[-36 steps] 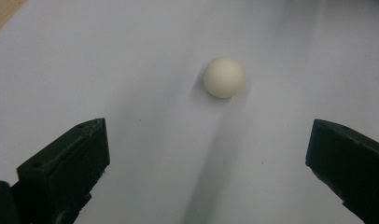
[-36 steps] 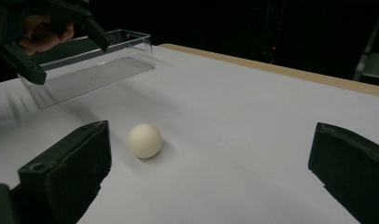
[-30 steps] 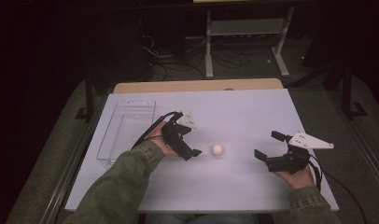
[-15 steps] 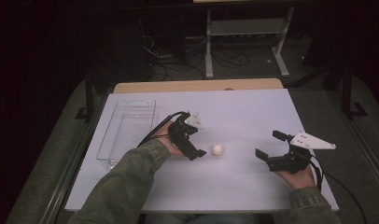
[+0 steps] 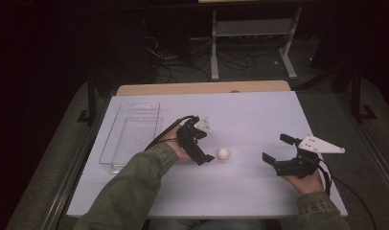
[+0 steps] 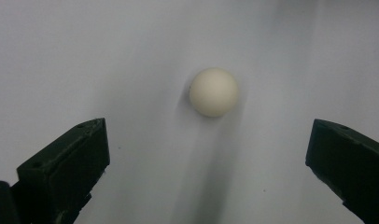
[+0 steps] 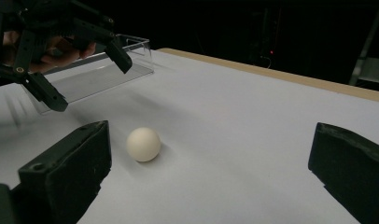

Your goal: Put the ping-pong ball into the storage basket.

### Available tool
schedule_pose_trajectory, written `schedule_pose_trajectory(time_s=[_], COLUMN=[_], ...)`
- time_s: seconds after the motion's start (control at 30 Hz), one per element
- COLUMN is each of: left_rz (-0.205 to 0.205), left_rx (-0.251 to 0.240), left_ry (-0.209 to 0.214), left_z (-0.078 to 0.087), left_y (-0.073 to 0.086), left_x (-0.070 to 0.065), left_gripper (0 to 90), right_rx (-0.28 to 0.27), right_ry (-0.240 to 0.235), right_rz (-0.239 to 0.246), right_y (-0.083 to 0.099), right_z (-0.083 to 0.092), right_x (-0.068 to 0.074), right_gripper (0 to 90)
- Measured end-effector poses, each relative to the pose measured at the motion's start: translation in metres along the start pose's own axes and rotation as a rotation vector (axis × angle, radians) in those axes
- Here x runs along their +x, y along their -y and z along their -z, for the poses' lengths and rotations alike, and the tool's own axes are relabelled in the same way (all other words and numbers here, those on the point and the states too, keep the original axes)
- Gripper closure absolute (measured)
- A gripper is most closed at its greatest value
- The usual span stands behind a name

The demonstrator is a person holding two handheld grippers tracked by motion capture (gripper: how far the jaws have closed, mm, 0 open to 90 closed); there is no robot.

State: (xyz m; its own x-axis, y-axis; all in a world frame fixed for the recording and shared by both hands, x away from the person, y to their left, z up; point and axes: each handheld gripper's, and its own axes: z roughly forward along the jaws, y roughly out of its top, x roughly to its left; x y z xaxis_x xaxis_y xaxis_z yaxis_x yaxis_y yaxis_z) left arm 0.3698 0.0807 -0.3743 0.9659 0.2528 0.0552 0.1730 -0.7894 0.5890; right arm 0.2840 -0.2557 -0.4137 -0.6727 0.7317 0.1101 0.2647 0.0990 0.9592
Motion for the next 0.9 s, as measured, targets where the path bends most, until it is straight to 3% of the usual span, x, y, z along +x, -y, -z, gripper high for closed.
schedule_pose_trajectory(time_s=[0.9], left_rz=[-0.036], left_rx=[0.052], left_ry=[0.057], left_z=[-0.04], left_y=[-0.011], left_x=[0.0], left_gripper=[0.0], right_rx=[-0.004], right_ry=[-0.006], right_rz=[-0.003], right_y=[0.0], right_z=[0.001], right_x=[0.0], right_gripper=[0.0])
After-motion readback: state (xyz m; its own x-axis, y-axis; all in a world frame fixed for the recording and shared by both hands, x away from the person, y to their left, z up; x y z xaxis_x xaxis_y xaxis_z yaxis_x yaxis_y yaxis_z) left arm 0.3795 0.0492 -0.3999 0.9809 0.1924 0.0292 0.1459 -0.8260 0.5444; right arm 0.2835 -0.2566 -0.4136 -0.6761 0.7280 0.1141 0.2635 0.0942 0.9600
